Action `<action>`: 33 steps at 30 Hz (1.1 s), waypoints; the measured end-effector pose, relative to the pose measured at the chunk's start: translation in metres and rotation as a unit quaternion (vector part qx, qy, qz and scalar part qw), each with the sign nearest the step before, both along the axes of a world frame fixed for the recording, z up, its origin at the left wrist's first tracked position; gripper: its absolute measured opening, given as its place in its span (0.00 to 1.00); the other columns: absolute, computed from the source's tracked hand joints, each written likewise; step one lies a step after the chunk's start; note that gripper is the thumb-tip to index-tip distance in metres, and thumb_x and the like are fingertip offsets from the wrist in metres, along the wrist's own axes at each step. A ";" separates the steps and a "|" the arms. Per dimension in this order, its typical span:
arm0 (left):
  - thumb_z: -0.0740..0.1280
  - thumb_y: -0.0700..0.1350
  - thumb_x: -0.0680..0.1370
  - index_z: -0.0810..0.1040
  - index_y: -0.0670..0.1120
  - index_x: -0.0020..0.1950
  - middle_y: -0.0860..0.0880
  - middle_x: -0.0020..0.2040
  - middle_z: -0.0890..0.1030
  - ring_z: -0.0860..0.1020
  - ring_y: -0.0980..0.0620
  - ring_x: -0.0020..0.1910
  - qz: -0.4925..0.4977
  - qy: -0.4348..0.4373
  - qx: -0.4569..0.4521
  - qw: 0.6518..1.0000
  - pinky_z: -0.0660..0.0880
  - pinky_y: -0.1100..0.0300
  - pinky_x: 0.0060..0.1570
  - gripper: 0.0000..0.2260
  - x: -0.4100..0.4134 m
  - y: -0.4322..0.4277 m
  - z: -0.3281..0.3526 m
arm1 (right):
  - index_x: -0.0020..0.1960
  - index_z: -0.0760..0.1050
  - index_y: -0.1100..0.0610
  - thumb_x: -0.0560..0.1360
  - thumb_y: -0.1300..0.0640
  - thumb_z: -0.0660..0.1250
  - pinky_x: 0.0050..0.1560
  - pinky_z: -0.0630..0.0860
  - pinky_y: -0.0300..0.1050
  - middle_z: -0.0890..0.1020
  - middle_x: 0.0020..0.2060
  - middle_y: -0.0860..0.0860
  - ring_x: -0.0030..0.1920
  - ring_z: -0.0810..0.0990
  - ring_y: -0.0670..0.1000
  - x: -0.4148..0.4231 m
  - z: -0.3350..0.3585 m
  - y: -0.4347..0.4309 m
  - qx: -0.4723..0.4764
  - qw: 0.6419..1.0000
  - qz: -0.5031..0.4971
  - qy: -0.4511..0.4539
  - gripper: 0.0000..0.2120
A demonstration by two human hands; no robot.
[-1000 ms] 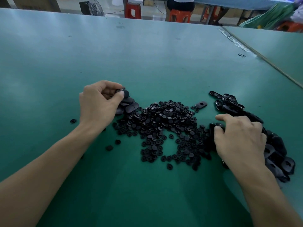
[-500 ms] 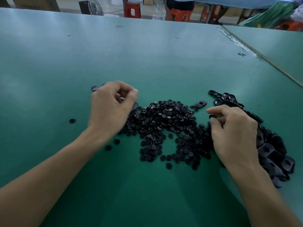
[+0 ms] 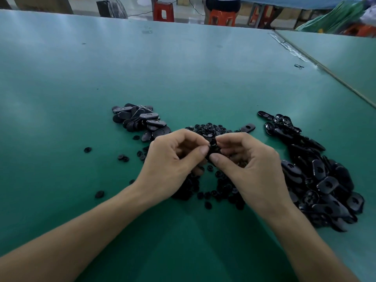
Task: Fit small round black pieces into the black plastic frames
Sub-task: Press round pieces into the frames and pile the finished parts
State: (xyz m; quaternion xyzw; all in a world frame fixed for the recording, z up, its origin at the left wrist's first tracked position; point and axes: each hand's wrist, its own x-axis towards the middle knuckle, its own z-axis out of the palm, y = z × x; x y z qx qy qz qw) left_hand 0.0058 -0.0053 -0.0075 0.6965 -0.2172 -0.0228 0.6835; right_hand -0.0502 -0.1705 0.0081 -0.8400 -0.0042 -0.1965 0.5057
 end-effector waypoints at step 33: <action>0.71 0.33 0.77 0.83 0.43 0.48 0.47 0.38 0.85 0.85 0.49 0.38 0.025 0.042 -0.056 0.997 0.81 0.61 0.37 0.06 0.002 0.002 -0.001 | 0.52 0.79 0.51 0.81 0.52 0.63 0.50 0.68 0.40 0.77 0.45 0.46 0.49 0.72 0.47 -0.004 0.000 0.011 -0.321 0.943 -0.027 0.081 0.07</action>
